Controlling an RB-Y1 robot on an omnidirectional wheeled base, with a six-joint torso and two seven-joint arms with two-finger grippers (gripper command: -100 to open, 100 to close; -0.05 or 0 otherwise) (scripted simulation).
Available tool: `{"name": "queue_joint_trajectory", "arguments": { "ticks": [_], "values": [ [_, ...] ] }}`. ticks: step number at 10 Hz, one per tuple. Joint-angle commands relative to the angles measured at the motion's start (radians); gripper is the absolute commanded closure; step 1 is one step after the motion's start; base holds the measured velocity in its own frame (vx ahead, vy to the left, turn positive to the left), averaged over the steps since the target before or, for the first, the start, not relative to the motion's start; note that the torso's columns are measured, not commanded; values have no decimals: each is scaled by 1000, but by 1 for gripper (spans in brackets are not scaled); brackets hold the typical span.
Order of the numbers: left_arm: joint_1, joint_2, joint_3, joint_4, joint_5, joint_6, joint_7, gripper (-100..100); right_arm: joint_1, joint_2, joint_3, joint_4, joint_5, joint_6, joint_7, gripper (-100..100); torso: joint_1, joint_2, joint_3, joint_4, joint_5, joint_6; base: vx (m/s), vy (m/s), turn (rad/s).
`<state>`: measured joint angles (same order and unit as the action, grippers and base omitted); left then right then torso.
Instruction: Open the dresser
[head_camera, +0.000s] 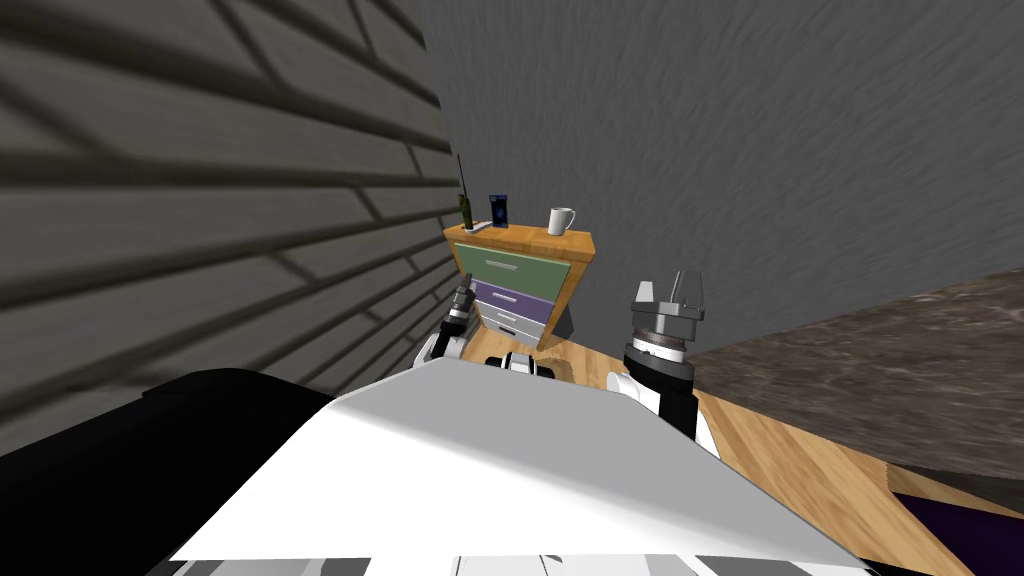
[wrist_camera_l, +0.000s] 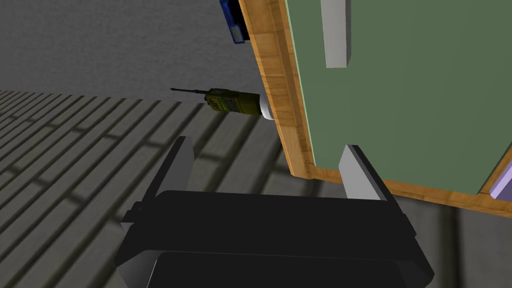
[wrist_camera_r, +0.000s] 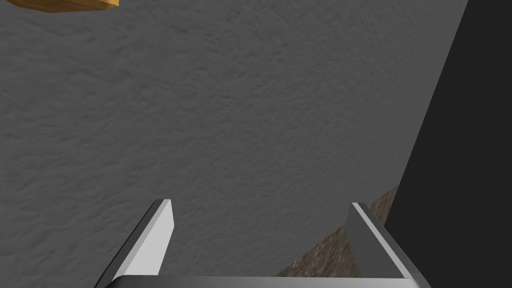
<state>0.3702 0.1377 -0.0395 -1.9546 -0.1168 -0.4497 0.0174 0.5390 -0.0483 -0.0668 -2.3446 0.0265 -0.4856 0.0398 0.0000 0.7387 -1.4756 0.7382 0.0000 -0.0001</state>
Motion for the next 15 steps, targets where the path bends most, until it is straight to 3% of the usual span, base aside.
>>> {"name": "queue_joint_trajectory", "arguments": {
  "ticks": [1, 15],
  "values": [
    [-14, -4, -8, 71, -3, -18, -9, -100, 0, 0, 0, 0, 0, 0, 0, 0, 0, 0, 0, 0, 0, 0, 31, 4, -41],
    [-95, -10, -41, 435, -11, -89, -44, -100, 0, 0, 0, 0, 0, 0, 0, 0, 0, -2, -1, 0, 0, 0, 38, 5, -33]
  ]
}}
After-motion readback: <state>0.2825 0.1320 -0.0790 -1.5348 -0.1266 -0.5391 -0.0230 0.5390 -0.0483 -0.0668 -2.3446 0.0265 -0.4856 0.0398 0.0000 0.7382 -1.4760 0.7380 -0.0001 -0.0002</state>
